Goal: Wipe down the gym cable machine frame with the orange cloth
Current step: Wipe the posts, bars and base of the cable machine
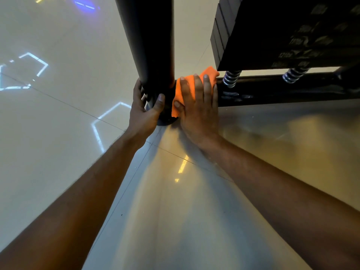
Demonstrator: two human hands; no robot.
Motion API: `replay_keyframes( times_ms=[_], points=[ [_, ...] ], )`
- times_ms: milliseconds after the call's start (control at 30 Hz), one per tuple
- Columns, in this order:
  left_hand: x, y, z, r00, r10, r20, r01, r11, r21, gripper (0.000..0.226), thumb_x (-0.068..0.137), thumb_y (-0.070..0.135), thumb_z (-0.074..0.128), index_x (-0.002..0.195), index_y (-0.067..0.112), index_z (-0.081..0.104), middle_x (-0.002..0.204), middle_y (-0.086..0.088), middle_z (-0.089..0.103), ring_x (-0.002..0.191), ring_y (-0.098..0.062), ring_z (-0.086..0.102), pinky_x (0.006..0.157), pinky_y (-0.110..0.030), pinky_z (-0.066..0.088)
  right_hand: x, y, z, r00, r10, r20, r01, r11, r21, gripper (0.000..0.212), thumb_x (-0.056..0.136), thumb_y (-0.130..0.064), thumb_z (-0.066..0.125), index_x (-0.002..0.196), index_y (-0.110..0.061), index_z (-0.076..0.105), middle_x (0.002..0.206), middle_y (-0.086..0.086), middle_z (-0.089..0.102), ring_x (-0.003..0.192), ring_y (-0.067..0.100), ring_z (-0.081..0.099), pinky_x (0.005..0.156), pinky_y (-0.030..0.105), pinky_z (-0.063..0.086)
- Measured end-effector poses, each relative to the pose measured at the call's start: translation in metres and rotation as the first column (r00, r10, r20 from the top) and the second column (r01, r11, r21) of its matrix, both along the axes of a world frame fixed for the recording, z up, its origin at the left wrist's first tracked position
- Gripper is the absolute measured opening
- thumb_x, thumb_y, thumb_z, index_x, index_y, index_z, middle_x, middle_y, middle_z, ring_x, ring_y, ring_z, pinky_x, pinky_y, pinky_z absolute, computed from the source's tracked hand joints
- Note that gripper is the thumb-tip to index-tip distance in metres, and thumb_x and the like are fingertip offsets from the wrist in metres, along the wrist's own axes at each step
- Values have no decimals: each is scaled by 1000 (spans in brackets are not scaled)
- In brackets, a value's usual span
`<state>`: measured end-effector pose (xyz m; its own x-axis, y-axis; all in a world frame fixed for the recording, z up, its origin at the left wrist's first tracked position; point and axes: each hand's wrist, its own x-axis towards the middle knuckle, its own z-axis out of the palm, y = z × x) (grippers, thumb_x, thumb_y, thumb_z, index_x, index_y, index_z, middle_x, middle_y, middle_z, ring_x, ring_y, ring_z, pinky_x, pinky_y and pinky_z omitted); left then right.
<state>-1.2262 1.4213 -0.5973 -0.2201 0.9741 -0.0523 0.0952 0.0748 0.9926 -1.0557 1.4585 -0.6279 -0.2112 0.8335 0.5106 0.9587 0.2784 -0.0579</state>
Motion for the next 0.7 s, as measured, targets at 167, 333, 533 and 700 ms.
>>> replay_keyframes(
  times_ms=[167, 333, 533, 700],
  points=[
    [-3, 0, -1, 1000, -5, -1, 5, 1000, -17, 89, 92, 49, 77, 166, 40, 29, 167, 13, 43, 154, -11, 42, 124, -46, 43, 62, 10, -7, 977, 118, 177, -136, 986, 95, 69, 107, -45, 55, 170, -30, 33, 172, 15, 37, 162, 39, 29, 133, 54, 20],
    [-1, 1, 1, 1000, -1, 3, 1, 1000, -10, 86, 92, 48, 76, 165, 41, 30, 164, 16, 46, 152, -7, 44, 124, -45, 44, 6, -6, -2, 991, -92, -98, 94, 995, 19, 62, 109, -51, 50, 167, -28, 41, 171, 16, 37, 163, 40, 24, 133, 56, 15],
    [1, 0, 2, 1000, -2, 1, 2, 1000, -28, 89, 92, 49, 75, 167, 39, 27, 166, 13, 43, 154, -10, 41, 125, -45, 43, 30, 12, -6, 994, 80, 69, -86, 992, 96, 67, 106, -57, 54, 167, -32, 41, 166, 17, 45, 159, 41, 35, 132, 58, 22],
    [0, 0, 2, 1000, -5, 11, 6, 1000, -26, 89, 91, 49, 75, 166, 40, 28, 166, 14, 44, 154, -9, 41, 124, -43, 43, 43, 10, -6, 993, 84, 84, -91, 993, 79, 70, 103, -50, 60, 168, -37, 37, 171, 14, 39, 162, 39, 29, 133, 56, 19]
  ],
)
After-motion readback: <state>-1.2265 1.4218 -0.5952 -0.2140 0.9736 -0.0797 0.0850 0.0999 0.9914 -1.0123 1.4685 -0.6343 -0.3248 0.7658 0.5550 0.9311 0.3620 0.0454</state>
